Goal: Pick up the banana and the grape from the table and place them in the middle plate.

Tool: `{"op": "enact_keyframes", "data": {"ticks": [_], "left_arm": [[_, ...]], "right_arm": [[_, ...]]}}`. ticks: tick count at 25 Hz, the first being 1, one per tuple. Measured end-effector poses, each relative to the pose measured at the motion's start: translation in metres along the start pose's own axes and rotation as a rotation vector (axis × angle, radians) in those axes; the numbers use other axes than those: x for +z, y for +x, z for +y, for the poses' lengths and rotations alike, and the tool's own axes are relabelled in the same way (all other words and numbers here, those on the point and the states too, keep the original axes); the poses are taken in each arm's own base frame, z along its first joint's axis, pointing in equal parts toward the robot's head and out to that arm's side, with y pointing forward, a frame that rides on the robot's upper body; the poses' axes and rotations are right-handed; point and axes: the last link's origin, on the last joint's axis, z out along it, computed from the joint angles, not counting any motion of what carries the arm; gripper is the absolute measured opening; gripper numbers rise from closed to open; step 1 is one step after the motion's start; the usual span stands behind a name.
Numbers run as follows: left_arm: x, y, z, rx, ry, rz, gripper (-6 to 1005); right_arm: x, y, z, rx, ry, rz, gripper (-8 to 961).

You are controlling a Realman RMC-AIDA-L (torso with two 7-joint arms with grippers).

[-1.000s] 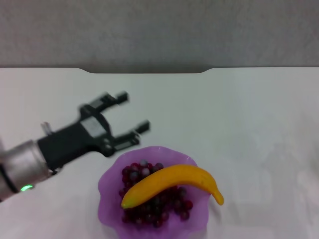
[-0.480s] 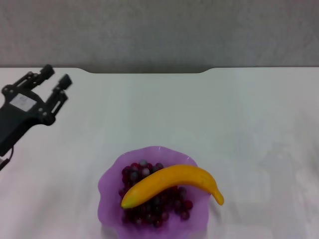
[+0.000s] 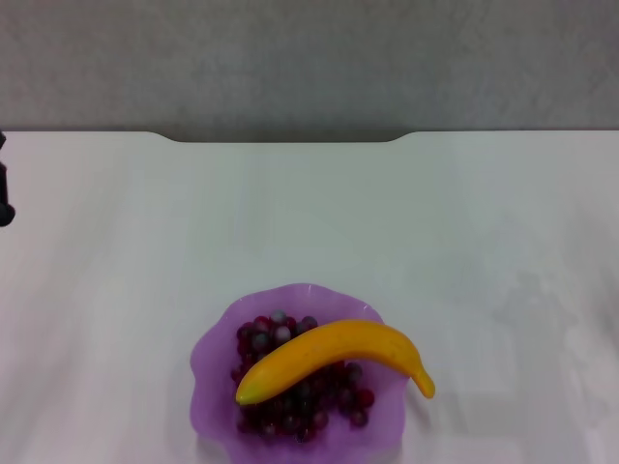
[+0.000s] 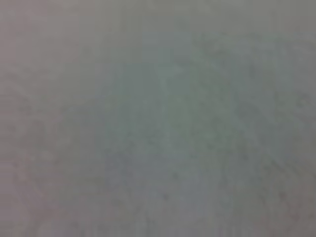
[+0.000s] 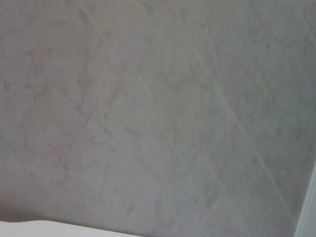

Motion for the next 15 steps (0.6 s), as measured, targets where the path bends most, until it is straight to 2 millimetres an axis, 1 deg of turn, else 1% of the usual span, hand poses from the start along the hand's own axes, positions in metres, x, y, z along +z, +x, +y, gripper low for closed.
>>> {"op": "enact_keyframes", "data": {"ticks": [2,7,12,15], "left_arm": [[-0.001,-0.002,-0.001,0.019,0.012,-0.011,116],[0.003,-0.006,0.002,0.029,0.020,-0.021,29],[0.005,-0.007,0.003,0.025,0.019,-0.023,31],[0.004,-0.008,0.002,0.027,0.029,-0.028,31]], "right_arm": [[0.000,-0.001,0.000,0.002,0.002,-0.004,-2],[-0.001,-0.002,-0.004,-0.001,0.021,-0.031,-1],[-0.003,-0.006,-0.005,-0.005,0.044,-0.076,-1],[-0.007,-0.006,-0.013,0.029,0.095,-0.101,-1]]}}
